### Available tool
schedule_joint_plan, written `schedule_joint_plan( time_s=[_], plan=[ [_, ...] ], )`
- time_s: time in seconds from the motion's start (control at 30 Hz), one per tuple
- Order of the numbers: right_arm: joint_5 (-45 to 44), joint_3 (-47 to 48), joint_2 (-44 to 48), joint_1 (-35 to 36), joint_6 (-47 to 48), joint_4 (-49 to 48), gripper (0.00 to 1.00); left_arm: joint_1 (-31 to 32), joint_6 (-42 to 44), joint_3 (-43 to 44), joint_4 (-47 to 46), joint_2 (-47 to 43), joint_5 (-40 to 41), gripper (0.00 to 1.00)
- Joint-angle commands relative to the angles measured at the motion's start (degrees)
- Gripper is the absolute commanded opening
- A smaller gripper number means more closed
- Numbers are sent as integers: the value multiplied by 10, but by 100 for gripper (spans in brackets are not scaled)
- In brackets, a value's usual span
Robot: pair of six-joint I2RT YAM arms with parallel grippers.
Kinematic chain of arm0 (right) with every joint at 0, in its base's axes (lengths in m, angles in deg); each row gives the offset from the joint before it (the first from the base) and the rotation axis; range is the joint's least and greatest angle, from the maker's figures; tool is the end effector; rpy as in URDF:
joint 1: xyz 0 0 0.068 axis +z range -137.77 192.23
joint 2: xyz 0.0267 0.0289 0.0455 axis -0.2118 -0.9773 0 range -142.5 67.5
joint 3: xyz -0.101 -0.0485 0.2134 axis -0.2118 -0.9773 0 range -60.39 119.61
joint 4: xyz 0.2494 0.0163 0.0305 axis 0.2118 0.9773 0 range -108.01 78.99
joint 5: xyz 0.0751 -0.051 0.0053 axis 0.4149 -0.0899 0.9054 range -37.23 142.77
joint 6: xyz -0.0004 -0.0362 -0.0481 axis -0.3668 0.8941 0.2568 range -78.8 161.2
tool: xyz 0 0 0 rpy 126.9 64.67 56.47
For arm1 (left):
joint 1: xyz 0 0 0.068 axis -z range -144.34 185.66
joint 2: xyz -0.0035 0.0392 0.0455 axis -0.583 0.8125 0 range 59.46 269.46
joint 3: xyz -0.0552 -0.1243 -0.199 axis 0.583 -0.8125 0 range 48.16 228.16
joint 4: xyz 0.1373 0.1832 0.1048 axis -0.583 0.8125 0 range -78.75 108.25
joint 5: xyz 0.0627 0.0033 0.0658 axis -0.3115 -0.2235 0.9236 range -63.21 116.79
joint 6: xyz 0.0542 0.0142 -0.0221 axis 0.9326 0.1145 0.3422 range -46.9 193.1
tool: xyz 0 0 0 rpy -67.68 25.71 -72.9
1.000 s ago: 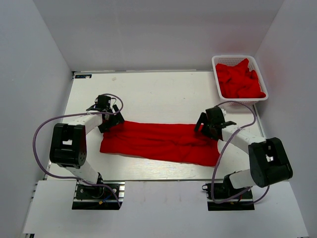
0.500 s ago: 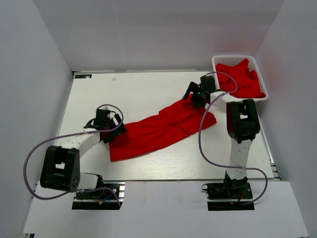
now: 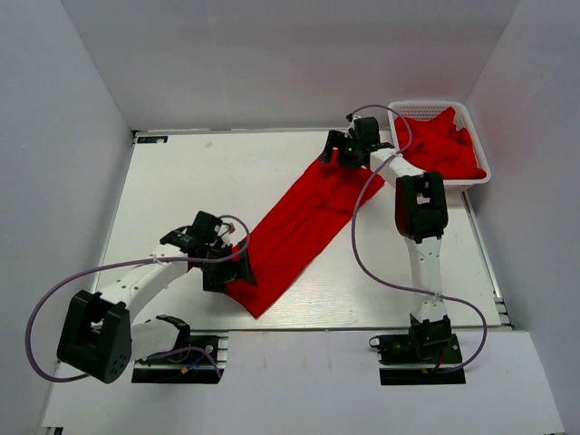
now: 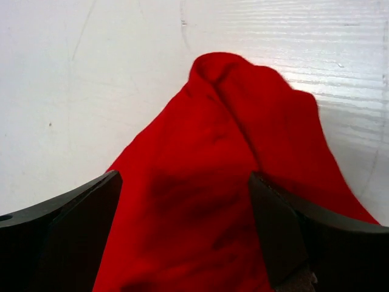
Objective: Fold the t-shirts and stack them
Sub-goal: Rotate the tshirt 90 degrees
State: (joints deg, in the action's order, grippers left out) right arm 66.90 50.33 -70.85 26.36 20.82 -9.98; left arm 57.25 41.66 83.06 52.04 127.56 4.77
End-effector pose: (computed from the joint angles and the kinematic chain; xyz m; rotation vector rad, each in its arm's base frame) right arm 0.5051 0.1384 0.1431 -0.0202 2.2377 0.6045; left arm 0.1750 -0.0872 0.1386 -0.1748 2.9783 -0.7062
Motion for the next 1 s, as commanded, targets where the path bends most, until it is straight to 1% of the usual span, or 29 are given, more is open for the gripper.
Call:
schedule_joint_plan(
  time_s=[0.0,0.03,0.07,0.1,0.13,0.17,0.23,0.27,0.3,0.33,0.37,0.4,0.43,0.5,0.57,0.6,0.63,0.67,0.7,0.73,0.77,0.8,0.9,0.97],
  plan=[
    [-6,-42,114,7,82,28,90,14,51,103,67,-37,19,100],
    [-8,-55,132,11,88,19,90,14,51,125,75,-43,55,100],
    [-10,-69,148,12,94,21,90,14,51,144,81,-43,119,100],
    [-20,-102,193,16,107,20,90,14,51,177,81,-43,148,100],
    [-23,-121,206,29,111,29,90,14,33,189,69,-43,189,100],
    [-27,-137,226,33,118,35,90,14,33,205,61,-43,201,100],
    [-49,-143,253,57,127,80,90,9,38,217,32,-37,217,100],
    [-66,-145,256,74,127,107,90,2,38,236,31,-27,225,100],
    [-87,-160,261,84,120,121,90,2,38,252,38,-17,246,100],
    [-100,-169,266,104,113,131,90,2,30,267,57,8,290,100],
    [-103,-190,268,127,112,149,90,2,-3,291,70,22,308,100],
    [-113,-203,270,142,91,153,90,-3,-17,300,78,36,323,100],
    [-122,-225,274,178,86,154,90,-3,-17,301,73,49,331,100],
    [-132,-251,274,206,76,148,90,-10,-17,312,44,90,320,100],
    [-139,-258,267,244,41,154,90,-17,-17,333,44,123,313,100],
    [-160,-260,264,251,11,162,90,-17,-17,338,44,147,313,100],
    [-180,-266,264,259,-21,174,90,-17,-17,338,44,152,313,100],
    [-193,-297,282,263,-64,175,90,-22,-17,333,44,152,313,100],
    [-226,-315,293,262,-82,160,90,-22,-17,328,38,152,320,100],
    [-235,-333,304,264,-95,150,90,-22,-17,321,31,152,326,100],
    [-254,-378,340,260,-128,119,90,-28,-17,309,20,152,331,100],
    [-258,-389,351,259,-134,118,90,-28,-17,302,15,145,331,100],
    [-295,-391,373,258,-142,121,90,-28,-17,294,-6,134,336,100],
    [-319,-366,368,254,-149,135,90,-28,3,288,-31,134,336,100]
  ],
)
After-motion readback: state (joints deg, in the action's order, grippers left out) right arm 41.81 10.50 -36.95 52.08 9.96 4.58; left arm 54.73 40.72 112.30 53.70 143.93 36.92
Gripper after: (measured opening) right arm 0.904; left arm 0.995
